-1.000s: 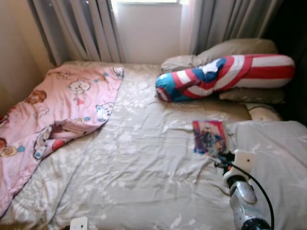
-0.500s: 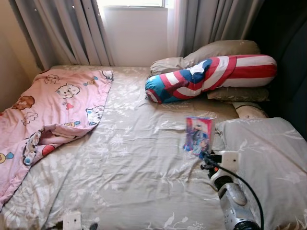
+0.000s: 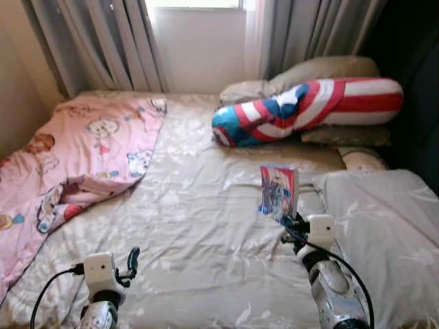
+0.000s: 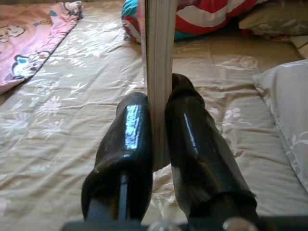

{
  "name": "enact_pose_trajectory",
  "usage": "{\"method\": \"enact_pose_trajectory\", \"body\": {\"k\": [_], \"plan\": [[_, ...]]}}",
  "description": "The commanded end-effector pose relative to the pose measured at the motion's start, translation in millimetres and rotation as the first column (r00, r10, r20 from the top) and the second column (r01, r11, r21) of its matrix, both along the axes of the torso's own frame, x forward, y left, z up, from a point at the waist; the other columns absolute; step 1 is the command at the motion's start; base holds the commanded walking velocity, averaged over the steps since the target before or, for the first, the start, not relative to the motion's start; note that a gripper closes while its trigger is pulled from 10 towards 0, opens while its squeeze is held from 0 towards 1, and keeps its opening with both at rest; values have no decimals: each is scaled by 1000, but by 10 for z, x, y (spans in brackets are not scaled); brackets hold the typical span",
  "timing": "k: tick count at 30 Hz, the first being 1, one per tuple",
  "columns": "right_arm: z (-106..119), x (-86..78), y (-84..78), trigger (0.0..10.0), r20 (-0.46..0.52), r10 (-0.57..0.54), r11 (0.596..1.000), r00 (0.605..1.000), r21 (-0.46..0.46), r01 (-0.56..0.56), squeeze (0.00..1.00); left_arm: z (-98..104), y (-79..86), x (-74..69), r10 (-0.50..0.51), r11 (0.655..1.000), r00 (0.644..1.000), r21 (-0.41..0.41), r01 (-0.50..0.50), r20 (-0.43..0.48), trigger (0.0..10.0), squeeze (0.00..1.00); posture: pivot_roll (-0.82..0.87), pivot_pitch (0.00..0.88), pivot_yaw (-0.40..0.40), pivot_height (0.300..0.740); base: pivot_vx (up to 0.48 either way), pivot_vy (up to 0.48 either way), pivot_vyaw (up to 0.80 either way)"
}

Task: Clean up the room

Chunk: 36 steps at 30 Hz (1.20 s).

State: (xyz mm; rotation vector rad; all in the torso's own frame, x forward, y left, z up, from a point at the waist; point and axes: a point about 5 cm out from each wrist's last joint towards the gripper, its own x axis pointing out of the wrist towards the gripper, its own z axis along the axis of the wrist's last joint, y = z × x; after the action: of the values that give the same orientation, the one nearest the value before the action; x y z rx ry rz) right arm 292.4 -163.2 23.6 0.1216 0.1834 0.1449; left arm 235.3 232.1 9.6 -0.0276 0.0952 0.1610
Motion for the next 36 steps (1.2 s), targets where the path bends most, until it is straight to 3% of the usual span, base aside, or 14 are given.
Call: {"method": "enact_pose_trajectory", "body": {"k": [1, 6, 9, 15, 23, 28, 36], "plan": [[131, 61, 19, 10000, 64, 24, 1000, 998, -20, -23, 0, 71, -61, 3, -32, 999, 998, 10, 32, 44, 10000, 0, -52, 0, -5, 740, 0, 0, 0], [150, 92, -3, 10000, 48, -19, 1000, 999, 15, 18, 0, 178, -151, 63, -132, 991, 989, 47, 129, 72, 10000, 0, -59, 0, 0, 726, 0, 0, 0], [196, 111, 11, 10000, 81, 31, 999, 996, -29, -29, 0, 256, -110, 138, -119, 992, 989, 46, 115, 86, 10000, 0, -65, 0, 5, 702, 0, 0, 0], [198, 154, 17, 10000, 63, -15, 1000, 998, 11, 15, 0, 290, -162, 192, -119, 993, 988, 33, 116, 93, 10000, 0, -63, 0, 6, 702, 0, 0, 0], [224, 195, 185, 10000, 58, 108, 993, 992, -52, -105, 0, 301, -199, 254, -190, 982, 979, 40, 187, 79, 10000, 0, -32, 0, -14, 692, 0, 0, 0], [302, 251, 103, 10000, 95, 42, 999, 995, -12, -41, 0, 362, -168, 317, -158, 987, 982, 33, 155, 104, 10000, 0, -38, 0, -13, 677, 0, 0, 0], [259, 239, 96, 10000, 69, 1, 1000, 998, 14, -2, 0, 384, -144, 349, -128, 992, 985, 35, 125, 115, 10000, 0, -36, 0, -18, 677, 0, 0, 0]]}}
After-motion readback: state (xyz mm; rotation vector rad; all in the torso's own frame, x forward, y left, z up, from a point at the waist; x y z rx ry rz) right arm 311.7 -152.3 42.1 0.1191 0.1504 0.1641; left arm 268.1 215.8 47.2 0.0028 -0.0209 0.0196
